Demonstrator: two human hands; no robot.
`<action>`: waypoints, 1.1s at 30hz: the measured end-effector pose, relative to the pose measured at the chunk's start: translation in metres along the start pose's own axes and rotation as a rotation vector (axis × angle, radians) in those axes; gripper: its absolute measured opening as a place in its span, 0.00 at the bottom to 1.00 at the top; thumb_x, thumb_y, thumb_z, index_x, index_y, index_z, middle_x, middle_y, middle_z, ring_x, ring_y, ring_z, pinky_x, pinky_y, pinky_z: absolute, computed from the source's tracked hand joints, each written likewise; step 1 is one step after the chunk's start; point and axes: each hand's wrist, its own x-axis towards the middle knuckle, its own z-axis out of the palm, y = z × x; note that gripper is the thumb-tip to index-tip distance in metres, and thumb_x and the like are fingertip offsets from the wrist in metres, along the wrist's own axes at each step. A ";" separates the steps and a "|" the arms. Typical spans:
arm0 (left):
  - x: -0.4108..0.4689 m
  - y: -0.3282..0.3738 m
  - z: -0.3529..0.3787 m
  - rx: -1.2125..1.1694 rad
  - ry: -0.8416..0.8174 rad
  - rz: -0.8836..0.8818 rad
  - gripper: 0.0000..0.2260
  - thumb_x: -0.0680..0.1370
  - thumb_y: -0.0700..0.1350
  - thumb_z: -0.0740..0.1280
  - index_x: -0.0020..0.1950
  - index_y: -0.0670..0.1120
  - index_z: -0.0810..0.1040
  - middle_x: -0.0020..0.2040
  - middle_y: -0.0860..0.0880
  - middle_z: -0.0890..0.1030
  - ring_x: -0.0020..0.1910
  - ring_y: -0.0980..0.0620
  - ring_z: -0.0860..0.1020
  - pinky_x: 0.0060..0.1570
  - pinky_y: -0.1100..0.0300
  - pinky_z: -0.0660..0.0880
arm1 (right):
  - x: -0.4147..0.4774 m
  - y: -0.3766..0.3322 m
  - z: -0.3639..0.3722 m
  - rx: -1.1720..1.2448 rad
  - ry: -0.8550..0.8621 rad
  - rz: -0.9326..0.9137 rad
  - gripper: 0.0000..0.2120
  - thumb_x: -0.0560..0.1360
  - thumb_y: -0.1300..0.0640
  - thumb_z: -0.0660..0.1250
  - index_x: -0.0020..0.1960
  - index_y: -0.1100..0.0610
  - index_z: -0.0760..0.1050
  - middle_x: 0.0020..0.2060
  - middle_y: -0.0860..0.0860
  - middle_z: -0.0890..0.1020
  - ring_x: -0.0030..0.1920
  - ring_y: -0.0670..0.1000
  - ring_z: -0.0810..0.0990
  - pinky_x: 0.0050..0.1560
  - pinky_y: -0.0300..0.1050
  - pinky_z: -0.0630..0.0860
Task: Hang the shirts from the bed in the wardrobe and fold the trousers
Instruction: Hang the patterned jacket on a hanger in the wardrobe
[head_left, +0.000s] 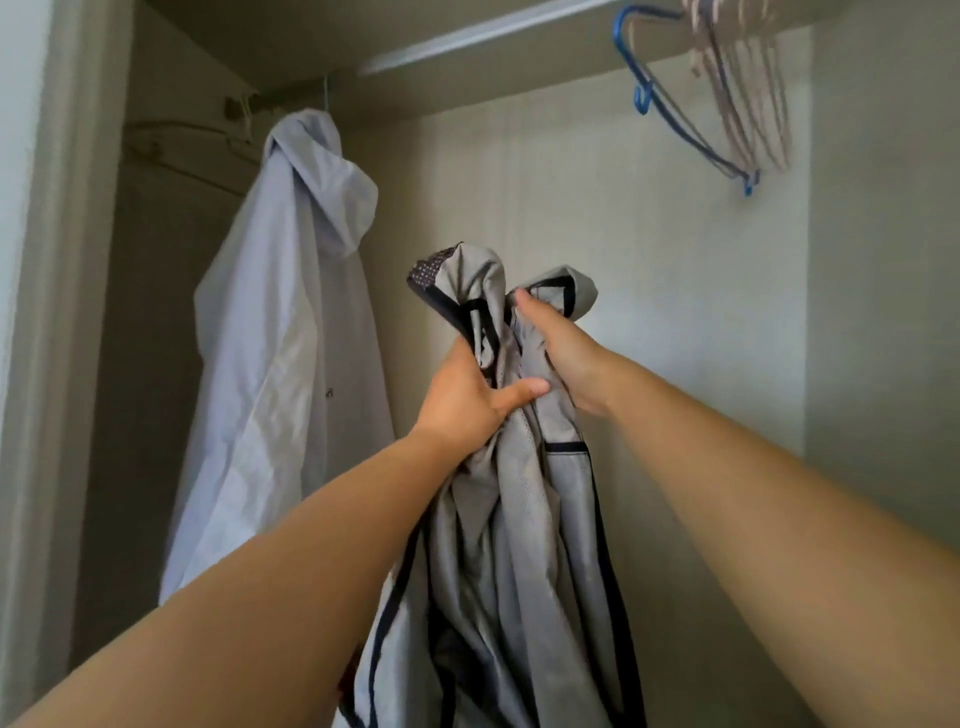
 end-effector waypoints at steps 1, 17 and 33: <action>0.004 -0.004 0.003 0.019 -0.031 -0.003 0.38 0.65 0.56 0.78 0.70 0.49 0.65 0.60 0.59 0.73 0.59 0.62 0.72 0.53 0.77 0.68 | 0.004 -0.002 -0.002 -0.068 0.001 0.008 0.24 0.78 0.39 0.54 0.60 0.54 0.77 0.55 0.55 0.82 0.57 0.54 0.79 0.65 0.52 0.70; 0.096 -0.006 0.019 0.287 0.223 -0.048 0.17 0.77 0.55 0.62 0.59 0.45 0.70 0.57 0.44 0.71 0.50 0.40 0.76 0.44 0.52 0.71 | 0.061 -0.036 -0.012 -0.760 0.600 -0.188 0.21 0.71 0.36 0.63 0.48 0.53 0.78 0.43 0.49 0.80 0.50 0.52 0.78 0.41 0.39 0.73; 0.152 0.005 0.019 0.289 0.142 0.211 0.25 0.79 0.41 0.57 0.71 0.65 0.63 0.63 0.45 0.67 0.51 0.41 0.76 0.51 0.56 0.70 | 0.047 -0.072 -0.041 -1.565 0.716 -0.686 0.21 0.76 0.54 0.64 0.68 0.48 0.70 0.67 0.49 0.66 0.61 0.53 0.69 0.55 0.48 0.73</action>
